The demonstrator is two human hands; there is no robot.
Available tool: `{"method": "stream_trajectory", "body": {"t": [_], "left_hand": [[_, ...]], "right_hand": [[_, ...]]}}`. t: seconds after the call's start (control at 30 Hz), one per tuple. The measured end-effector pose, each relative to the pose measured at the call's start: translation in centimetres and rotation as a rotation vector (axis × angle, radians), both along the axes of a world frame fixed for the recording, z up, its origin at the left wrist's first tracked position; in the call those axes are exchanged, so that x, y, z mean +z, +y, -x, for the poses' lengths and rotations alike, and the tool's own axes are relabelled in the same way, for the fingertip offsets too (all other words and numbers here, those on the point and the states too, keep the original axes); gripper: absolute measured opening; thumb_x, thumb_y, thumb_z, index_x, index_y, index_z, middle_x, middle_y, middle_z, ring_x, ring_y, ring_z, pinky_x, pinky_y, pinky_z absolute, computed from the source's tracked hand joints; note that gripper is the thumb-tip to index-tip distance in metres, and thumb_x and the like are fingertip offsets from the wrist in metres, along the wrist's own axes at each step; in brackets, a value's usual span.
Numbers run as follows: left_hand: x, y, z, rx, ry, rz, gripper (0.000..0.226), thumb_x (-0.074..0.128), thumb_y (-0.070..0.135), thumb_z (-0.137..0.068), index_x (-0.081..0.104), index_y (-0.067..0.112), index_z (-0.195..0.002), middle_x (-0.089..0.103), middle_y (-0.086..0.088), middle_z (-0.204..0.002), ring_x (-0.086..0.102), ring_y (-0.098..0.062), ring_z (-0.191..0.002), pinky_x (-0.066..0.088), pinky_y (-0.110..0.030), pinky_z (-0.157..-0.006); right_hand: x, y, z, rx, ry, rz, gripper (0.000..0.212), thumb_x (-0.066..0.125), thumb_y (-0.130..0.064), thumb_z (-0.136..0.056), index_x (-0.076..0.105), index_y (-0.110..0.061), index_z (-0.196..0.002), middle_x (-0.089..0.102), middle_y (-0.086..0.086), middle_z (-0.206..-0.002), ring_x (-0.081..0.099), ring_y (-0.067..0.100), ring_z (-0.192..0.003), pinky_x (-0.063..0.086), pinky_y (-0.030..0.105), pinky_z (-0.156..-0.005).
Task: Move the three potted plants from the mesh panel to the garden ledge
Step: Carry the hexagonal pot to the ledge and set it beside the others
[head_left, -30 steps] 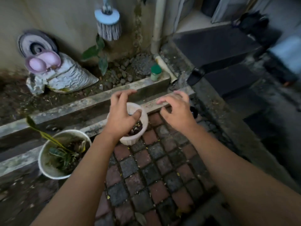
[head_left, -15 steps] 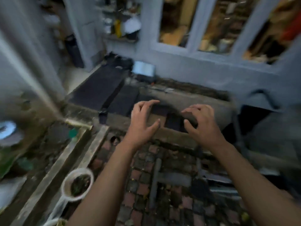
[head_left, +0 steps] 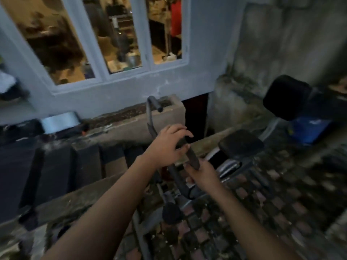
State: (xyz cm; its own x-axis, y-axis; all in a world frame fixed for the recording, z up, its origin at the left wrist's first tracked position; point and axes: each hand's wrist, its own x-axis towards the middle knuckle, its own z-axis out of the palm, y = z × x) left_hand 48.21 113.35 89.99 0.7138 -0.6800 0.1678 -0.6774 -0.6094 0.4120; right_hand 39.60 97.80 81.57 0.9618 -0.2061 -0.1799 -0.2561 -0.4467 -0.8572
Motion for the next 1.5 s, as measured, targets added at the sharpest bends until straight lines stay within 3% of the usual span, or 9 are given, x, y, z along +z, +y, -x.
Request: {"method": "stream_trajectory", "body": {"t": [0.13, 0.4, 0.6, 0.7, 0.77, 0.87, 0.97, 1.27, 1.5], "left_hand": [[-1.1, -2.5, -2.4, -0.126, 0.022, -0.319, 0.028, 0.047, 0.036, -0.109, 0.073, 0.026, -0.112, 0.066, 0.002, -0.137, 0.044, -0.020, -0.148, 0.020, -0.054, -0.126], [-1.6, -3.2, -3.9, -0.317, -0.226, -0.461, 0.063, 0.010, 0.050, -0.086, 0.066, 0.022, -0.077, 0.076, 0.001, -0.087, 0.068, -0.020, -0.093, 0.040, -0.036, -0.094], [0.9, -8.2, -5.4, -0.209, 0.339, -0.828, 0.040, 0.051, 0.048, -0.077, 0.063, 0.017, -0.055, 0.064, 0.001, -0.055, 0.063, -0.023, -0.064, 0.053, -0.042, -0.072], [1.2, -11.5, -5.4, -0.229, 0.340, -1.212, 0.034, 0.057, 0.033, -0.101, 0.078, 0.007, -0.094, 0.081, -0.018, -0.098, 0.071, -0.027, -0.078, 0.060, -0.040, -0.080], [2.0, -15.2, -5.2, -0.240, 0.400, -1.307, 0.031, 0.049, 0.028, -0.109, 0.070, 0.006, -0.106, 0.082, -0.019, -0.097, 0.071, -0.022, -0.066, 0.051, -0.030, -0.060], [4.0, -24.6, -3.5, -0.295, 0.541, -0.906, 0.016, 0.052, 0.029, -0.109, 0.063, 0.019, -0.104, 0.075, -0.002, -0.064, 0.067, -0.008, -0.048, 0.051, -0.020, -0.055], [5.3, -36.8, -0.2, -0.420, 0.490, -0.498, 0.012, 0.064, 0.032, -0.102, 0.065, 0.025, -0.111, 0.077, -0.005, -0.078, 0.073, -0.013, -0.068, 0.057, -0.028, -0.074], [-0.9, -64.1, 9.2, -0.695, 0.641, -0.233, 0.065, 0.068, 0.051, -0.089, 0.032, 0.059, -0.143, 0.039, 0.008, -0.149, 0.047, -0.005, -0.135, 0.044, -0.017, -0.096], [-6.1, -83.7, 12.0, -0.932, 0.752, -0.086, 0.053, 0.070, 0.039, -0.097, 0.043, 0.071, -0.130, 0.048, 0.013, -0.146, 0.049, 0.009, -0.130, 0.044, -0.020, -0.099]], "right_hand": [[-1.2, 1.3, 1.6, -0.073, -0.078, -0.095, 0.026, 0.061, -0.017, -0.102, 0.055, -0.016, -0.077, 0.055, -0.005, -0.059, 0.054, 0.005, -0.055, 0.034, 0.017, -0.049], [-0.8, 1.4, 3.9, -0.011, -0.095, -0.021, 0.011, 0.058, -0.026, -0.106, 0.052, -0.018, -0.100, 0.053, -0.006, -0.080, 0.055, -0.006, -0.065, 0.041, 0.013, -0.057], [1.2, -4.6, 5.4, 0.229, 0.022, -0.013, 0.022, 0.073, -0.012, -0.096, 0.069, -0.010, -0.118, 0.073, 0.006, -0.111, 0.070, 0.019, -0.101, 0.055, 0.033, -0.084], [0.6, -11.8, 8.2, 0.073, -0.003, 0.007, 0.018, 0.069, -0.014, -0.098, 0.070, -0.030, -0.104, 0.074, -0.004, -0.096, 0.072, 0.014, -0.090, 0.060, 0.036, -0.083], [-0.3, -17.8, 10.8, 0.000, 0.015, 0.075, 0.024, 0.067, -0.017, -0.099, 0.063, -0.038, -0.110, 0.071, -0.008, -0.102, 0.070, 0.011, -0.096, 0.058, 0.038, -0.088], [-1.0, -26.2, 15.0, -0.061, 0.074, 0.122, 0.037, 0.069, -0.018, -0.097, 0.056, -0.039, -0.125, 0.065, -0.015, -0.111, 0.065, 0.005, -0.102, 0.052, 0.025, -0.091], [-0.4, -34.7, 19.4, -0.223, 0.017, 0.235, 0.043, 0.073, -0.023, -0.095, 0.059, -0.026, -0.135, 0.058, -0.012, -0.118, 0.058, 0.004, -0.106, 0.046, 0.016, -0.089], [-2.4, -60.5, 27.8, -0.550, 0.111, 0.320, 0.054, 0.079, -0.026, -0.088, 0.058, -0.025, -0.138, 0.047, -0.002, -0.120, 0.045, 0.023, -0.117, 0.042, 0.029, -0.102], [-4.4, -76.6, 29.2, -0.897, 0.205, 0.337, 0.061, 0.073, -0.033, -0.090, 0.047, -0.033, -0.145, 0.044, 0.010, -0.146, 0.041, 0.038, -0.138, 0.043, 0.049, -0.113]]}}
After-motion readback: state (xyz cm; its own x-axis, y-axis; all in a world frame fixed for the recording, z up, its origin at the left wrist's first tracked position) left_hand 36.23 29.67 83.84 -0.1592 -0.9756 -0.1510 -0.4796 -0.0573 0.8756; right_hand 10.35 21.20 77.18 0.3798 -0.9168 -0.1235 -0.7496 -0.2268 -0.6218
